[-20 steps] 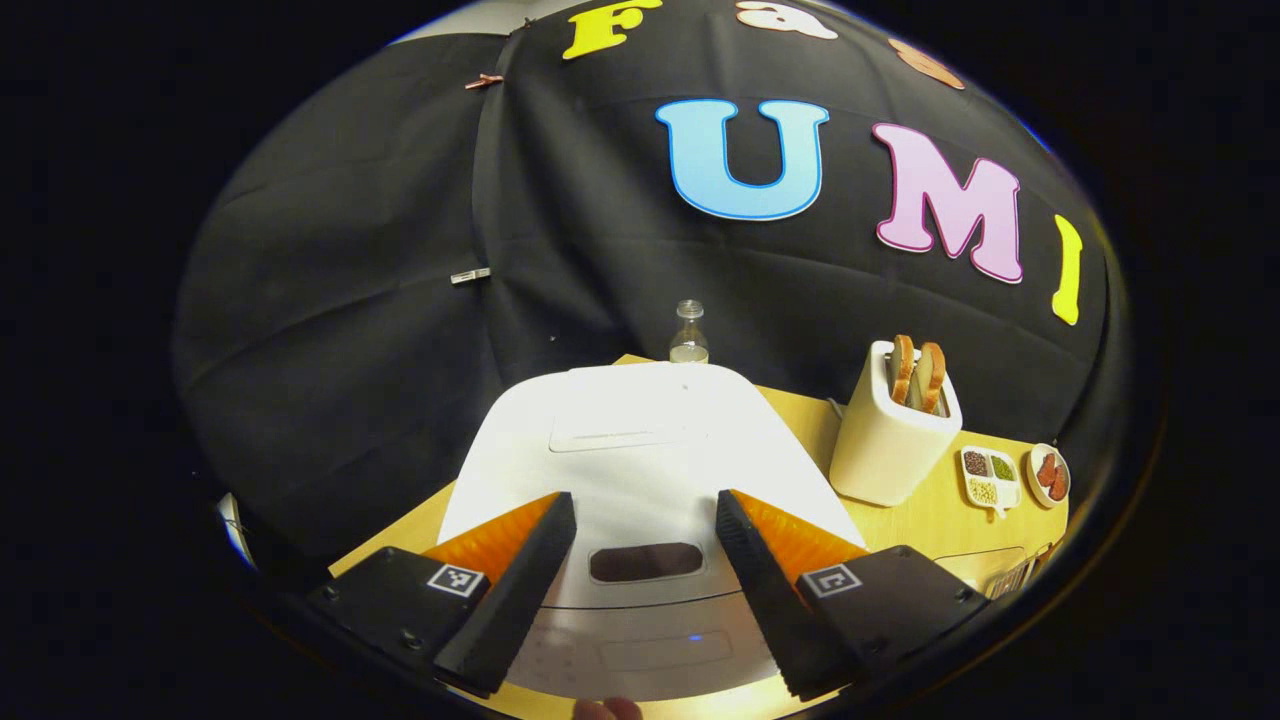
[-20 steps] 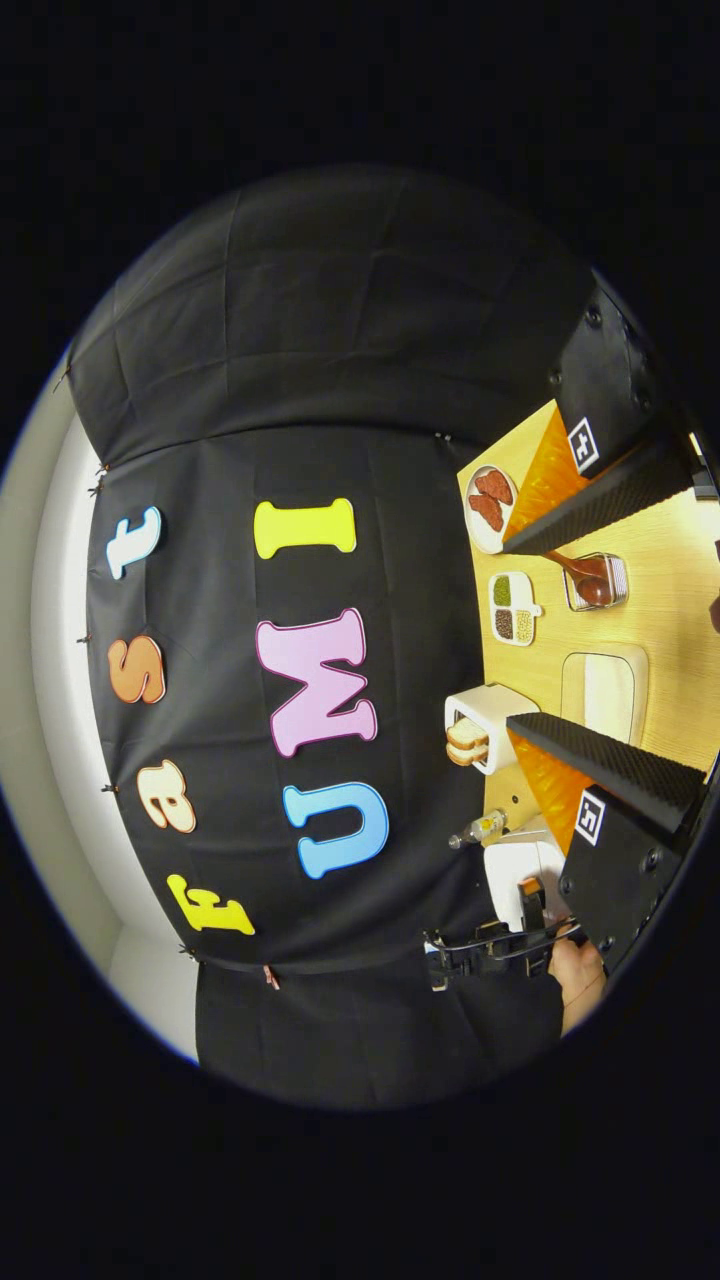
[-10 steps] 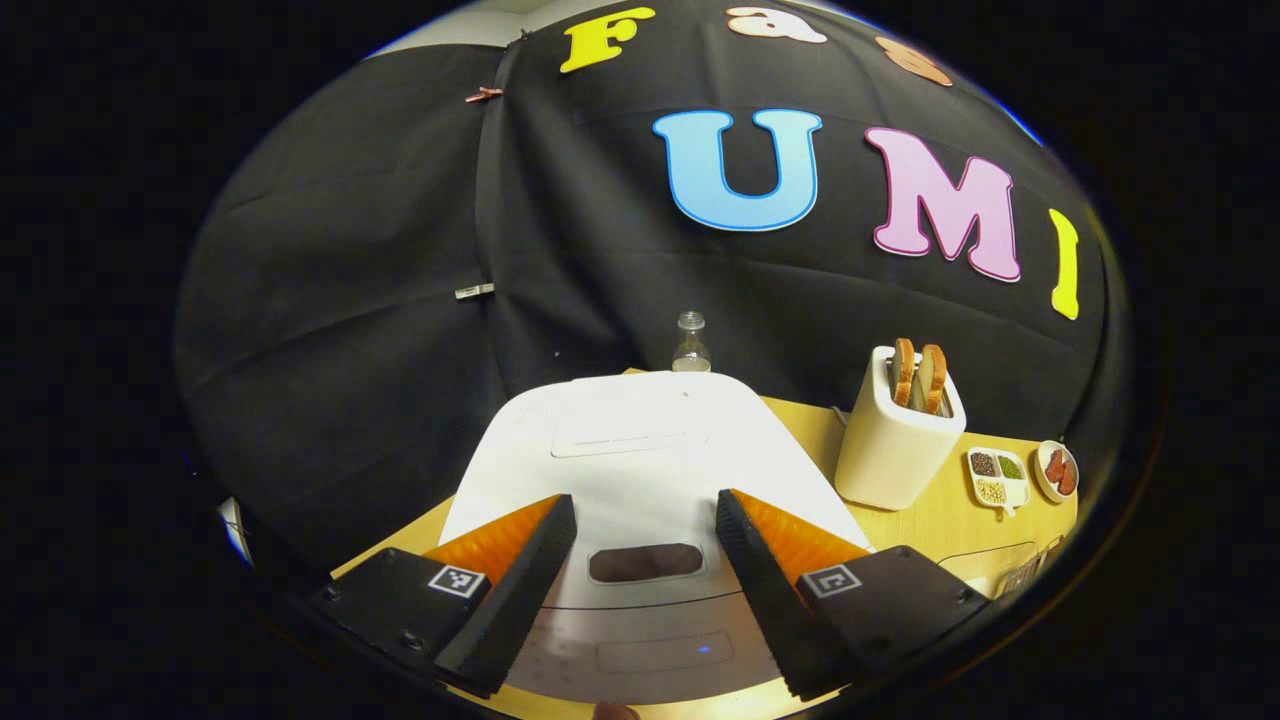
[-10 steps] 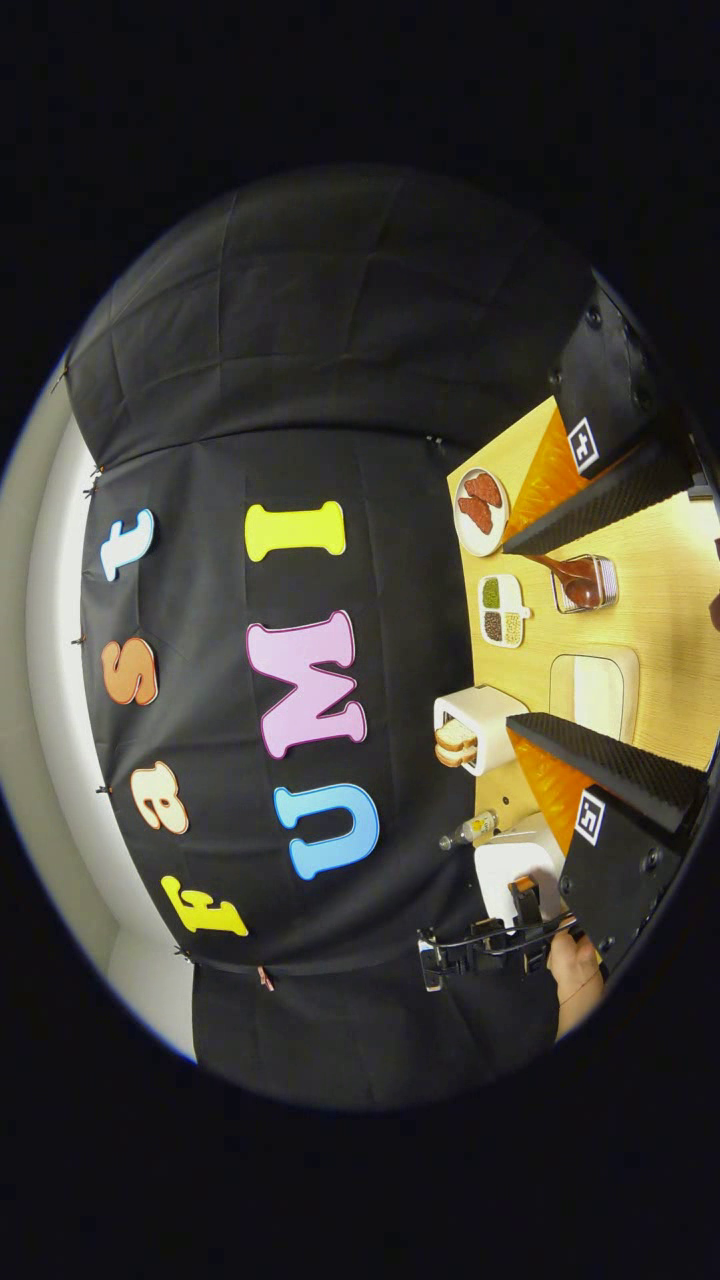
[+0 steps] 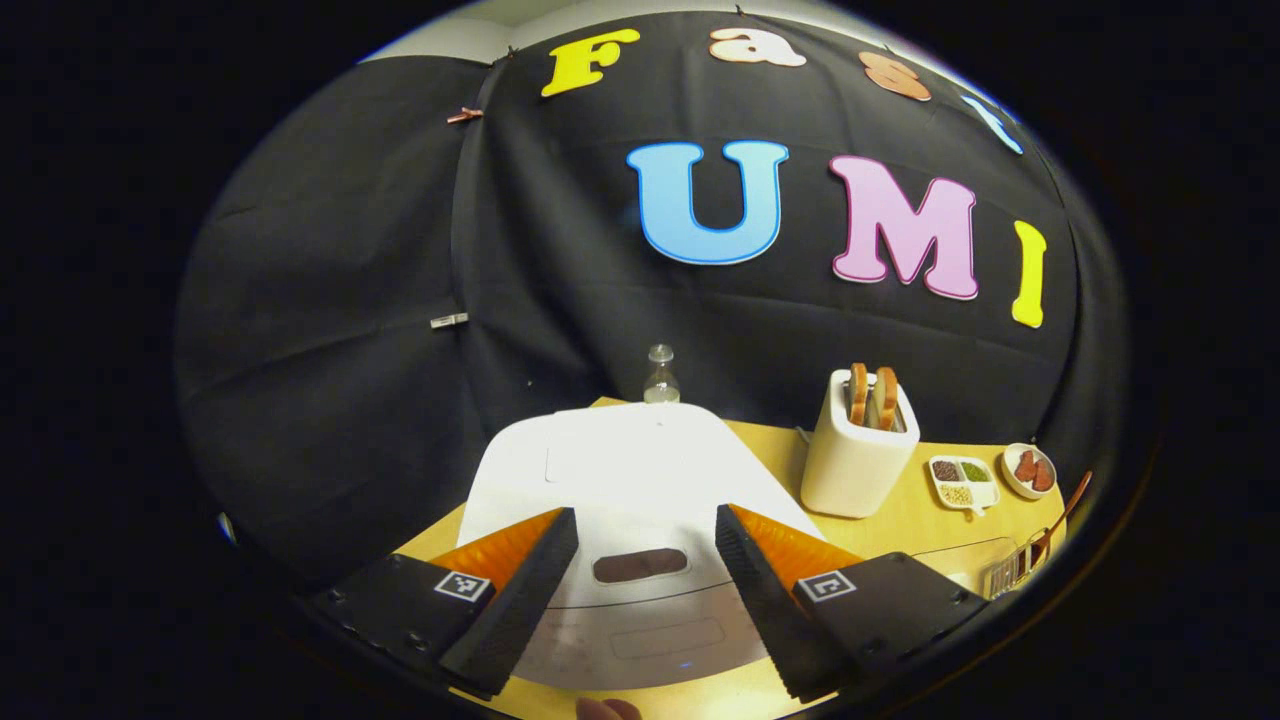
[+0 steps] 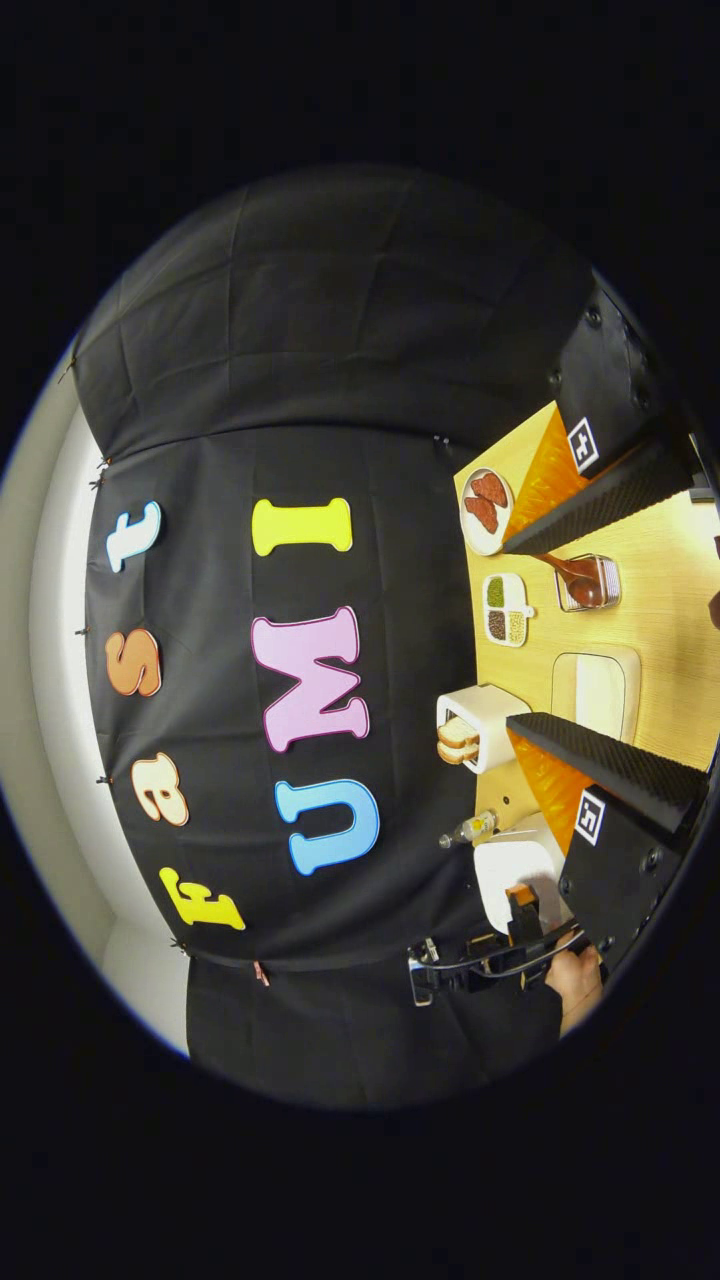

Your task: Close the left gripper, press the button to open the rice cooker; take a wooden spoon from the chopstick holder with the right hand, scoop a spoonful of rice and pour it into the rice cooker, then put the wooden spoon back into the chopstick holder.

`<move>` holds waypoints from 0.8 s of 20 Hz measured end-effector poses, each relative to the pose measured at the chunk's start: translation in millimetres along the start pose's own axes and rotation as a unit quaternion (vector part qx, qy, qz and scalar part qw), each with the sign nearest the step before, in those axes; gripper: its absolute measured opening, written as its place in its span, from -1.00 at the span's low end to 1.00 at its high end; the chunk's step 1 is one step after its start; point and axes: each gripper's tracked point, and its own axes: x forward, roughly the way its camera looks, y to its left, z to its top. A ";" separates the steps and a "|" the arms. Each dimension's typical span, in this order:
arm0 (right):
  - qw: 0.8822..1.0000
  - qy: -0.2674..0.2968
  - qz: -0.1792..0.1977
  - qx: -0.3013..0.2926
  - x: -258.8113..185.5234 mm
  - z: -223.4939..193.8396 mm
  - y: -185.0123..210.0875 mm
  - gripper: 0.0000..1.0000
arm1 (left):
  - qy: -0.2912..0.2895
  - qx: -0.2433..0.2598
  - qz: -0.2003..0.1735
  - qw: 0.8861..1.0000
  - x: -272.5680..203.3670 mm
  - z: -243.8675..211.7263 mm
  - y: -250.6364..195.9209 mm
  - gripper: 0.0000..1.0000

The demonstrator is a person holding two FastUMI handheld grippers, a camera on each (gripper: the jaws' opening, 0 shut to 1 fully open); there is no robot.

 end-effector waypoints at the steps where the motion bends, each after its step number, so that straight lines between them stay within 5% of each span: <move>1: 1.000 -0.001 0.001 -0.003 0.6 0.8 2.2 0.97 | -0.010 -0.002 -0.008 1.000 -5.0 9.0 -1.3 0.92; 16: 0.995 -0.075 -0.019 -0.057 3.4 37.4 19.3 0.97 | -0.160 -0.003 -0.152 0.975 -142.8 105.1 -17.9 0.90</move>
